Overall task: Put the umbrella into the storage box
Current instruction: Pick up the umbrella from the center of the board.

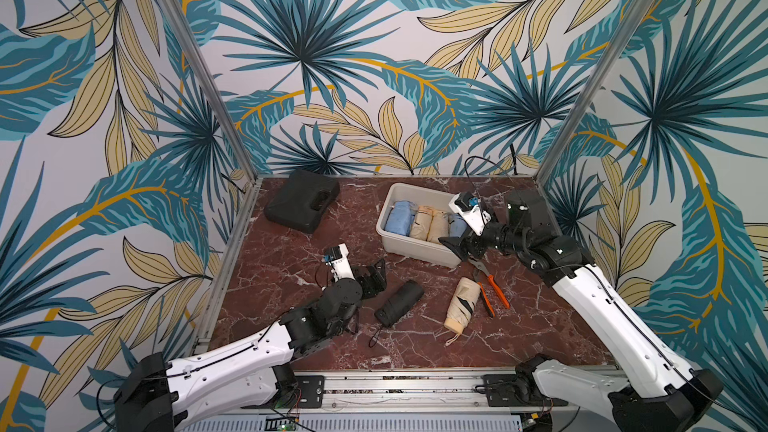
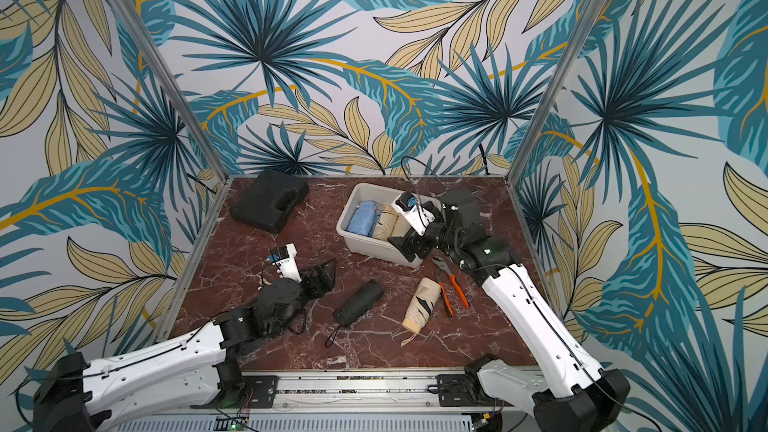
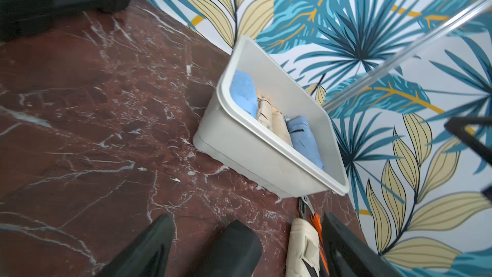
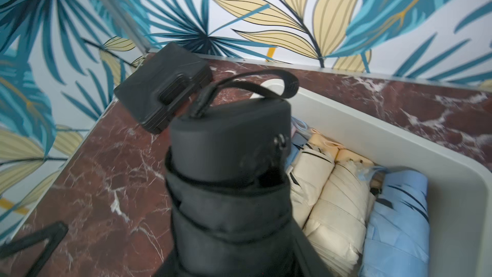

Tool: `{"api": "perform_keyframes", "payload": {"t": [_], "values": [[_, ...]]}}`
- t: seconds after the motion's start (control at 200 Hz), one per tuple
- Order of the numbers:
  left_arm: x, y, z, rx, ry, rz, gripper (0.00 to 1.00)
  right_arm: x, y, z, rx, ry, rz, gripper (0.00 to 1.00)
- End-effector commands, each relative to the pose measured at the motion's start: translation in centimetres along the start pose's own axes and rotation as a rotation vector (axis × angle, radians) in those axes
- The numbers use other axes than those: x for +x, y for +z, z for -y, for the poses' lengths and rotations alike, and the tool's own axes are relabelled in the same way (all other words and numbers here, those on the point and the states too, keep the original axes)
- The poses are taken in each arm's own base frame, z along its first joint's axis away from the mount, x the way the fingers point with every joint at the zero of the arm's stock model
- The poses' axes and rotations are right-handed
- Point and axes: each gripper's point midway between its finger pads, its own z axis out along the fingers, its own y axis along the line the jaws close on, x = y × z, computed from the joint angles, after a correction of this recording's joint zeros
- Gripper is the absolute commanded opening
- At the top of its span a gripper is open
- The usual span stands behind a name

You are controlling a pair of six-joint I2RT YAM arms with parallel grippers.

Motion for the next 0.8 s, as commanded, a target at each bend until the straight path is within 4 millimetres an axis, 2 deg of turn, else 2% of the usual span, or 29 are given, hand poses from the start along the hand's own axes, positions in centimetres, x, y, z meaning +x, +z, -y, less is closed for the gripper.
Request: {"api": "perform_keyframes", "payload": {"t": [0.0, 0.14, 0.331, 0.531, 0.631, 0.656, 0.791], "values": [[-1.7, -0.6, -2.8, -0.117, -0.091, 0.021, 0.91, 2.8, 1.8, -4.5, -0.176, -0.165, -0.056, 0.92], [-3.5, -1.6, -5.1, -0.180, -0.127, 0.064, 0.91, 5.6, 3.9, -8.1, -0.290, -0.387, -0.141, 0.92], [-4.9, -3.1, -7.6, -0.249, -0.153, 0.112, 0.91, 8.4, 6.9, -11.3, -0.427, -0.563, -0.250, 0.92], [-5.7, -3.9, -8.6, -0.276, -0.169, 0.139, 0.91, 11.0, 10.2, -13.9, -0.540, -0.707, -0.364, 0.92], [-5.8, -4.1, -9.0, -0.284, -0.173, 0.143, 0.91, 12.0, 11.7, -14.2, -0.562, -0.739, -0.410, 0.93], [-5.9, -4.2, -9.1, -0.286, -0.177, 0.147, 0.91, 12.0, 12.0, -15.2, -0.583, -0.763, -0.410, 0.93], [-6.0, -4.4, -9.5, -0.292, -0.184, 0.158, 0.91, 13.2, 13.3, -16.4, -0.627, -0.790, -0.451, 0.93]]}}
